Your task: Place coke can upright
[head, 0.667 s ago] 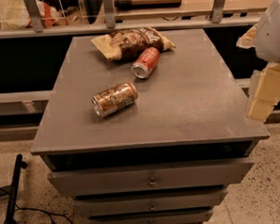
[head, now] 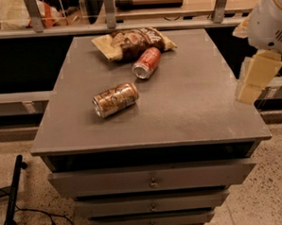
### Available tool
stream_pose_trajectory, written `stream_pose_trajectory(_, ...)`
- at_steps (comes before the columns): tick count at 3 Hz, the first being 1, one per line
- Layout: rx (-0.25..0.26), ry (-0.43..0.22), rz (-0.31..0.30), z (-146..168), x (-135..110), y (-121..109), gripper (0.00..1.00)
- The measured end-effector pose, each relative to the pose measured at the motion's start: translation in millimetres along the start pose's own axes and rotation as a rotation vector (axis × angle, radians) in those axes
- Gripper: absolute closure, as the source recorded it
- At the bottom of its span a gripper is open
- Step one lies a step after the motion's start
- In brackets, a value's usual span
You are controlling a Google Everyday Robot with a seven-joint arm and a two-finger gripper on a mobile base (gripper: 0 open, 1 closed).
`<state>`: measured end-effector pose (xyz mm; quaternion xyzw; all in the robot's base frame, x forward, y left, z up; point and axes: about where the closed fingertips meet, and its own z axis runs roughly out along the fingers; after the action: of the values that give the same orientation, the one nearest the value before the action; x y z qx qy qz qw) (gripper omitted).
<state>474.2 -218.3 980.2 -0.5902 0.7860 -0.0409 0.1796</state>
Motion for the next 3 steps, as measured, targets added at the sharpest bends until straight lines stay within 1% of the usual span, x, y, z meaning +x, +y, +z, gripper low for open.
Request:
stream_pose_trajectory(1,0.032,-0.008,0.047,13,-2,-47,0.00)
stream_pose_trajectory(2,0.004,-0.019,0.044,27,-6,-85,0.00)
stream_pose_trajectory(3,-0.081,-0.062,-0.061,40,-24,-98,0.00)
